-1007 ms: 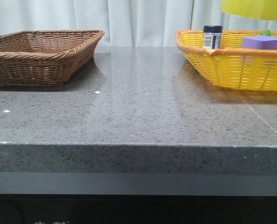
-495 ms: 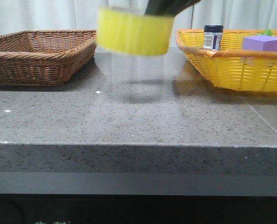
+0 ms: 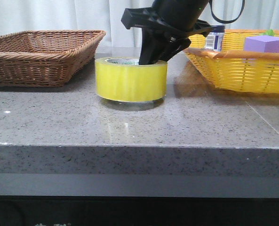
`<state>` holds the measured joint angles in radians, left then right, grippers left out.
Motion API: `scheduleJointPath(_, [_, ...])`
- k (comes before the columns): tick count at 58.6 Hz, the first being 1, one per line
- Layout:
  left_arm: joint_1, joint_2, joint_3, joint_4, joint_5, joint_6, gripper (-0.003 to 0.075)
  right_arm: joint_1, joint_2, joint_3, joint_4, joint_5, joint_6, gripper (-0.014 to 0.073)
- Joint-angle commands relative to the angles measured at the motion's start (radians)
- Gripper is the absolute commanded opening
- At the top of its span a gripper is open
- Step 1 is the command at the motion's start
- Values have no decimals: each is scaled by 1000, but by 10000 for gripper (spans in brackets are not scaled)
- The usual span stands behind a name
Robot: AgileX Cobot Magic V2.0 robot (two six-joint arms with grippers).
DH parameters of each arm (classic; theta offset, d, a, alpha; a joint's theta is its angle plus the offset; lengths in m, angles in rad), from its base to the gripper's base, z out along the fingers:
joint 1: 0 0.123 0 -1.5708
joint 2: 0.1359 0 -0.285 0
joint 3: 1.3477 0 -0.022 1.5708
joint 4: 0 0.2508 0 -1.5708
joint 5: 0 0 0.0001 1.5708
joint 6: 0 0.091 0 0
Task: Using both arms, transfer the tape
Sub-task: 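Grasp the tape roll with the right gripper and lift it out, then set the tape roll on the table between baskets, open right gripper, then raise the right gripper away from the tape roll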
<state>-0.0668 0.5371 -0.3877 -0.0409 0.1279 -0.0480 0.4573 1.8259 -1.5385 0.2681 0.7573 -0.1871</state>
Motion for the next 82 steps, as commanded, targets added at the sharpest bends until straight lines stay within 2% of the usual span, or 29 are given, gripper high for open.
scheduleJointPath(1, [1,7,-41,-9,-88,-4,652,-1,-57,-33,21,-39,-9,71])
scheduleJointPath(11, [1,7,-41,-9,-88,-4,652,-1,-57,-33,21,-24,-9,209])
scheduleJointPath(21, [1,7,-41,-9,-88,-4,652,-1,-62,-33,21,-38,-9,306])
scheduleJointPath(28, [1,7,-41,-9,-88,-4,652,-1,-68,-37,21,-47,-9,353])
scheduleJointPath(35, [1,7,-41,-9,-88,-4,652,-1,-87,-60,21,-45,-9,347])
scheduleJointPath(41, [1,7,-41,-9,-88,-4,652,-1,-108,-86,21,-46,-9,305])
scheduleJointPath(45, [1,7,-41,-9,-88,-4,652,-1,-115,-95,21,-46,-9,234])
scheduleJointPath(57, [1,7,-41,-9,-88,-4,652,-4,-123,-95,21,-62,-9,-69])
scheduleJointPath(72, [1,7,-41,-9,-88,-4,652,-65,-183,-85,20,-33,-9,-69])
scheduleJointPath(82, [1,7,-41,-9,-88,-4,652,-165,-308,22,20,-79,-9,-69])
